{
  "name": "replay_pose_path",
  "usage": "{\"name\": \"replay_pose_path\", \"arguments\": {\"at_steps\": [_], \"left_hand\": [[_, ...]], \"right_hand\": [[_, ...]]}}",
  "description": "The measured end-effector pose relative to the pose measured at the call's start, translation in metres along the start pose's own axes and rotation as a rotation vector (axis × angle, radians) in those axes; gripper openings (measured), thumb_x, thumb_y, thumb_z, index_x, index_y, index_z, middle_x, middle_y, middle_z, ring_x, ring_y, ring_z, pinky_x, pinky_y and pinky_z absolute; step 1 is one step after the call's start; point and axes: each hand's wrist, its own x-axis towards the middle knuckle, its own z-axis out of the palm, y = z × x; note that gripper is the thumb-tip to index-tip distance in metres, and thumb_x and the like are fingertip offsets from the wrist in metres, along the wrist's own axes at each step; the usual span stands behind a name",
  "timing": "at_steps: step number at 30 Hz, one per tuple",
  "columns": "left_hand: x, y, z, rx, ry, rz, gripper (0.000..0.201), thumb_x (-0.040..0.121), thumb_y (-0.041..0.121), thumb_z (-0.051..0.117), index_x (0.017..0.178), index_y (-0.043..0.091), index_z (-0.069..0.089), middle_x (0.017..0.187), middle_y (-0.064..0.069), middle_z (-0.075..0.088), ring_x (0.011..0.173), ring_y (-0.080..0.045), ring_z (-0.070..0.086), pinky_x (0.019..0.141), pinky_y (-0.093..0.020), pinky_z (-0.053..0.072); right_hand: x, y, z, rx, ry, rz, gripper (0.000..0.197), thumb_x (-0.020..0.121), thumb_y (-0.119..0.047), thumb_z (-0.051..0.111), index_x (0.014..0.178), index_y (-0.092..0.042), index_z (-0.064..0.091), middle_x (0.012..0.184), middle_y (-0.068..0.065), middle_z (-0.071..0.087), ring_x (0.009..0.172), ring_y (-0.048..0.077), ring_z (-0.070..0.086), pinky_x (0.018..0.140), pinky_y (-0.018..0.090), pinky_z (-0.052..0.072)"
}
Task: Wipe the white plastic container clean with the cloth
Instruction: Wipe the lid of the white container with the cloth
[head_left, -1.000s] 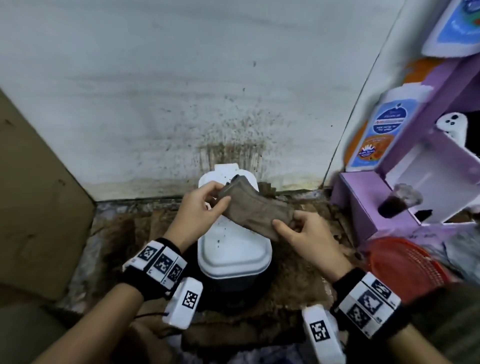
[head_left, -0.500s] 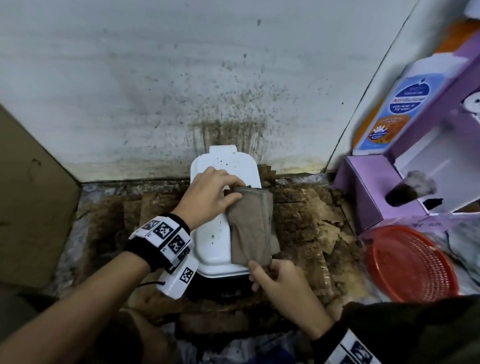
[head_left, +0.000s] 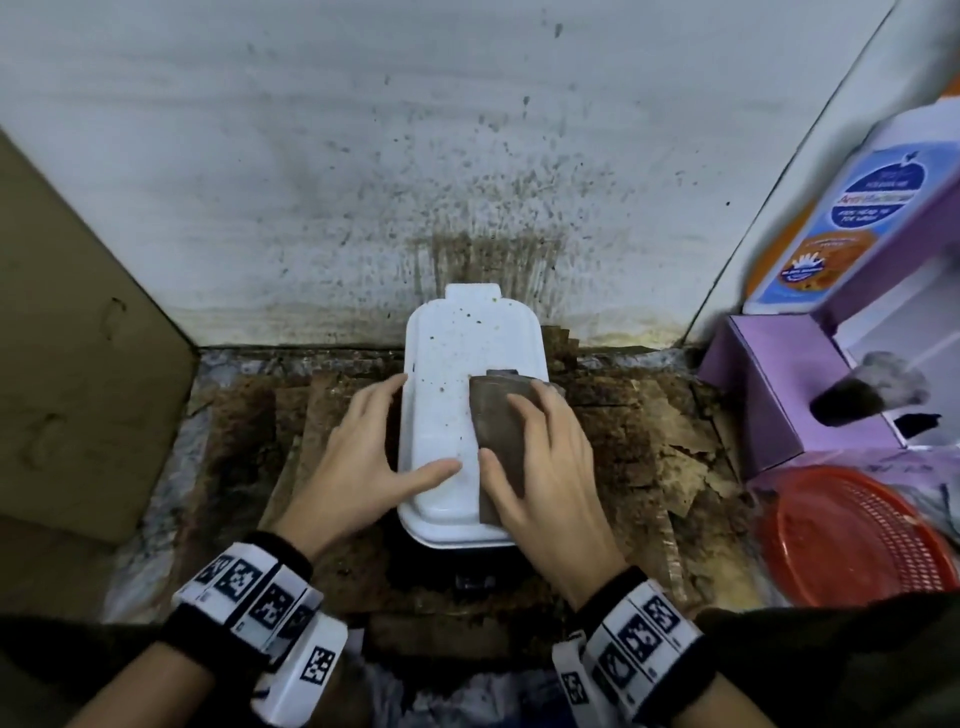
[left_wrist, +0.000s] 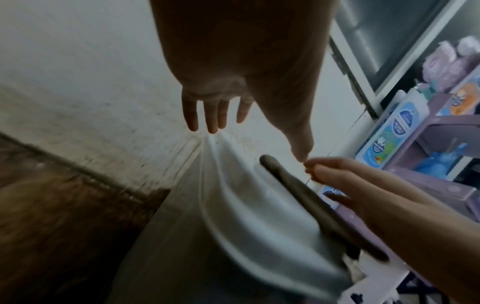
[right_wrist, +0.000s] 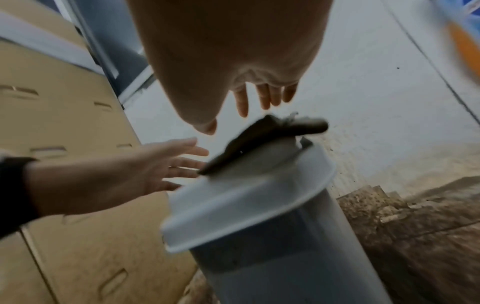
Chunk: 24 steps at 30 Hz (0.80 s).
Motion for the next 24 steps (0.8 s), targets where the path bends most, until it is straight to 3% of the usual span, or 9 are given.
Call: {"name": "replay_pose_path", "arguments": {"at_steps": [4, 8, 13, 20, 24], "left_hand": [[-0.016, -0.013, 0.019, -0.037, -0.145, -0.053, 0.144, 0.054, 0.086, 0.075, 0.160, 0.032, -0.006, 0.165, 0.019, 0.004, 0.153, -0.011, 0.016, 0.122, -0.049, 0.028], [-0.017, -0.011, 0.025, -0.013, -0.175, -0.081, 0.159, 0.049, 0.081, 0.080, 0.158, 0.027, -0.023, 0.167, 0.015, -0.015, 0.155, -0.011, 0.001, 0.125, -0.046, 0.019], [-0.014, -0.014, 0.031, 0.030, -0.205, -0.071, 0.163, 0.051, 0.080, 0.080, 0.156, 0.020, -0.029, 0.166, 0.012, -0.024, 0.156, -0.016, 0.003, 0.123, -0.044, 0.022], [-0.016, -0.021, 0.034, 0.032, -0.211, -0.051, 0.162, 0.047, 0.090, 0.072, 0.155, 0.024, -0.031, 0.163, 0.019, -0.028, 0.155, -0.019, 0.010, 0.118, -0.047, 0.030], [-0.015, -0.028, 0.040, -0.064, -0.166, -0.014, 0.161, 0.047, 0.087, 0.076, 0.156, 0.028, -0.028, 0.160, 0.027, -0.028, 0.155, -0.007, -0.003, 0.123, -0.043, 0.026]], "right_hand": [[0.012, 0.011, 0.020, -0.118, -0.091, -0.039, 0.065, 0.105, -0.048, 0.032, 0.159, -0.013, 0.020, 0.169, 0.006, 0.008, 0.157, 0.018, 0.004, 0.125, 0.043, 0.015], [0.018, 0.017, 0.024, -0.181, -0.108, -0.067, 0.066, 0.104, -0.044, 0.025, 0.160, -0.011, 0.016, 0.169, 0.008, 0.004, 0.157, 0.018, -0.001, 0.127, 0.040, 0.011], [0.033, 0.021, 0.025, -0.204, -0.111, -0.074, 0.065, 0.104, -0.042, 0.020, 0.161, -0.013, 0.014, 0.170, 0.006, 0.003, 0.157, 0.017, -0.001, 0.127, 0.038, 0.010], [0.011, 0.021, 0.025, -0.132, -0.093, -0.089, 0.060, 0.104, -0.033, 0.020, 0.161, -0.016, 0.013, 0.170, 0.000, 0.001, 0.156, 0.012, -0.006, 0.126, 0.035, 0.010], [-0.013, 0.016, 0.026, -0.110, -0.027, -0.086, 0.058, 0.104, -0.028, 0.023, 0.160, -0.013, 0.018, 0.169, 0.004, 0.009, 0.157, 0.016, 0.001, 0.125, 0.037, 0.015]]}}
